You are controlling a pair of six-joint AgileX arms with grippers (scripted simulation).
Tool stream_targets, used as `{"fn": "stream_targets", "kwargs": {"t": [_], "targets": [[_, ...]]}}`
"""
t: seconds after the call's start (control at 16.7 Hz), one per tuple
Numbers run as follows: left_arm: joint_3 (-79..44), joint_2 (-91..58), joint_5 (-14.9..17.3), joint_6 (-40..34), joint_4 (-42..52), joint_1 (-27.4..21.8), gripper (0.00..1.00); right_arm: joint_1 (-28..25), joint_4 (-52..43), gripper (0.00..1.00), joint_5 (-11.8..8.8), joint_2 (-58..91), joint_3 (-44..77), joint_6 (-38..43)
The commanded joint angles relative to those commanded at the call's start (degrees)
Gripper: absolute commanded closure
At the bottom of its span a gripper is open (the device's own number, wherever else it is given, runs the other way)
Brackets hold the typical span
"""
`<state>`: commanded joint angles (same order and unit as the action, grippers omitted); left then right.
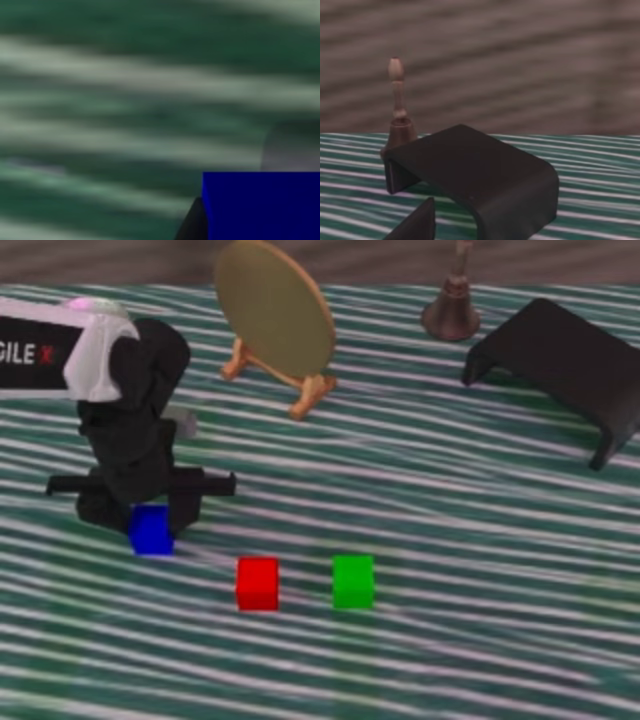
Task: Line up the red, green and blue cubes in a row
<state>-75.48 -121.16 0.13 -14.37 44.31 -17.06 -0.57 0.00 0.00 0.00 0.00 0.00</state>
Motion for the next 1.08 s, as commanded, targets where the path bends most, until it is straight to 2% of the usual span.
{"fn": "stream_targets", "kwargs": {"t": [0.06,0.12,0.72,1.08], "targets": [[0.0,0.0,0.0,0.0,0.0,0.0,0.98,0.0,0.0,0.0,0.0,0.0,0.0,0.0],[0.0,0.0,0.0,0.0,0.0,0.0,1.0,0.0,0.0,0.0,0.0,0.0,0.0,0.0],[-1.05,1.34,-0.24,0.21,1.41,0.1,1.0,0.0,0.0,0.0,0.0,0.0,0.0,0.0],[-7.5,6.2,-0.27,0.01,13.34,1.02,1.0,0.0,0.0,0.0,0.0,0.0,0.0,0.0]]}}
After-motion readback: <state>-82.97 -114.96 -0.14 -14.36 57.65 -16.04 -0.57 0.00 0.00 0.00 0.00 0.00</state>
